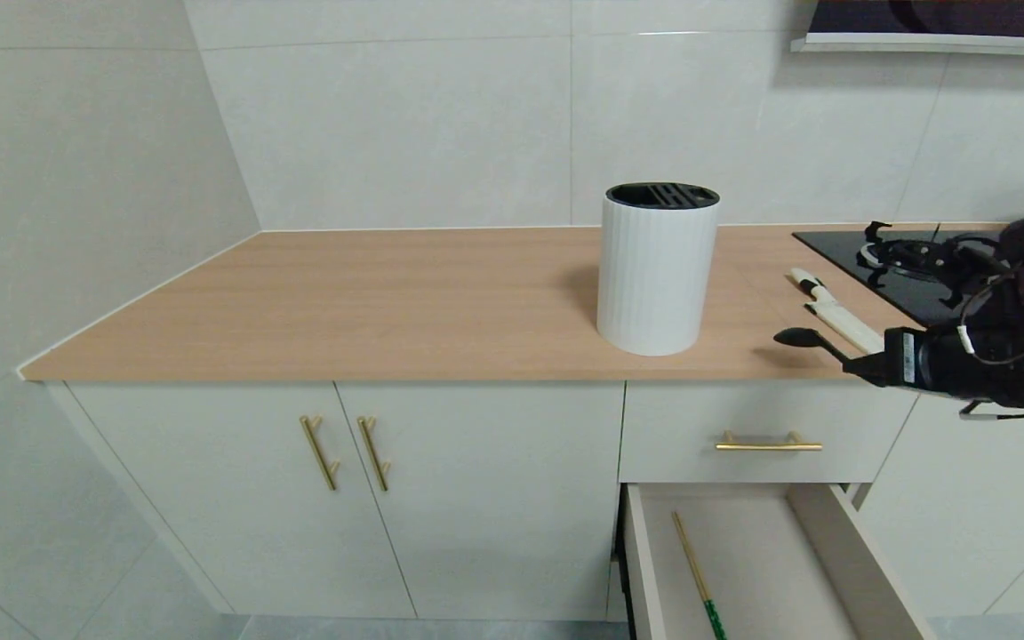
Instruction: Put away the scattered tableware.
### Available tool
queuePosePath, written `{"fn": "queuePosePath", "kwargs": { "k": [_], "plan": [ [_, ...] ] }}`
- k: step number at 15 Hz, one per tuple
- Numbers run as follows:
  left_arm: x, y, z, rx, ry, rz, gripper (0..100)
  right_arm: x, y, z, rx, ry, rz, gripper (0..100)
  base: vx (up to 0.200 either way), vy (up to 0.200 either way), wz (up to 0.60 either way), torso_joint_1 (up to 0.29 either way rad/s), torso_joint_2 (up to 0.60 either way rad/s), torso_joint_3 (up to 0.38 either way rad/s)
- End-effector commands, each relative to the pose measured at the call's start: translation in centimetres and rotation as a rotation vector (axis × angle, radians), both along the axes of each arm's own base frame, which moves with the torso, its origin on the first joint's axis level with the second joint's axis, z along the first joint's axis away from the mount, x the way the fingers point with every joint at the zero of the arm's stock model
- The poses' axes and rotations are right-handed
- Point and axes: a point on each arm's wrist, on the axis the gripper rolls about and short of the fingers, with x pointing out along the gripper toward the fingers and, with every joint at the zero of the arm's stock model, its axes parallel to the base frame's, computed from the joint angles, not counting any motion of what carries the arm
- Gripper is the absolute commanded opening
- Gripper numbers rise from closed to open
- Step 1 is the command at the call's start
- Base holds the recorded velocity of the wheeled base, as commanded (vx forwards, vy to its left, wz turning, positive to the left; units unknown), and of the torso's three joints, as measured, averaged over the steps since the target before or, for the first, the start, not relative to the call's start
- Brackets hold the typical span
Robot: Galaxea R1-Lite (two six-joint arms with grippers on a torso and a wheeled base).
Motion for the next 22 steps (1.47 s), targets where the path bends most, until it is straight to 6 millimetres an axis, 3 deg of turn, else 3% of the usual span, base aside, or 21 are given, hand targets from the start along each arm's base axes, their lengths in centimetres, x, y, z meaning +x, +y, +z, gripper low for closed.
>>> {"fn": "queuePosePath", "kwargs": {
  "k": [1, 7, 15, 22],
  "plan": [
    [0.0, 0.0, 0.0, 0.0, 0.0, -0.001, 100, -3.0, -0.1, -0.5, -0.031, 0.009, 0.026, 0, 0.0, 0.0, 0.0, 0.0, 0.0, 0.0],
    [0.0, 0.0, 0.0, 0.0, 0.0, -0.001, 100, -4.5, 0.3, -3.3, -0.079, 0.099, 0.076, 0, 0.0, 0.0, 0.0, 0.0, 0.0, 0.0],
    [0.0, 0.0, 0.0, 0.0, 0.0, -0.001, 100, -3.8, 0.4, -4.7, -0.088, 0.109, 0.083, 0, 0.0, 0.0, 0.0, -0.004, 0.01, 0.006],
    [0.0, 0.0, 0.0, 0.0, 0.0, -0.001, 100, -3.0, 0.4, -5.7, -0.099, 0.131, 0.067, 0, 0.0, 0.0, 0.0, -0.168, 0.41, 0.242]
  ]
}}
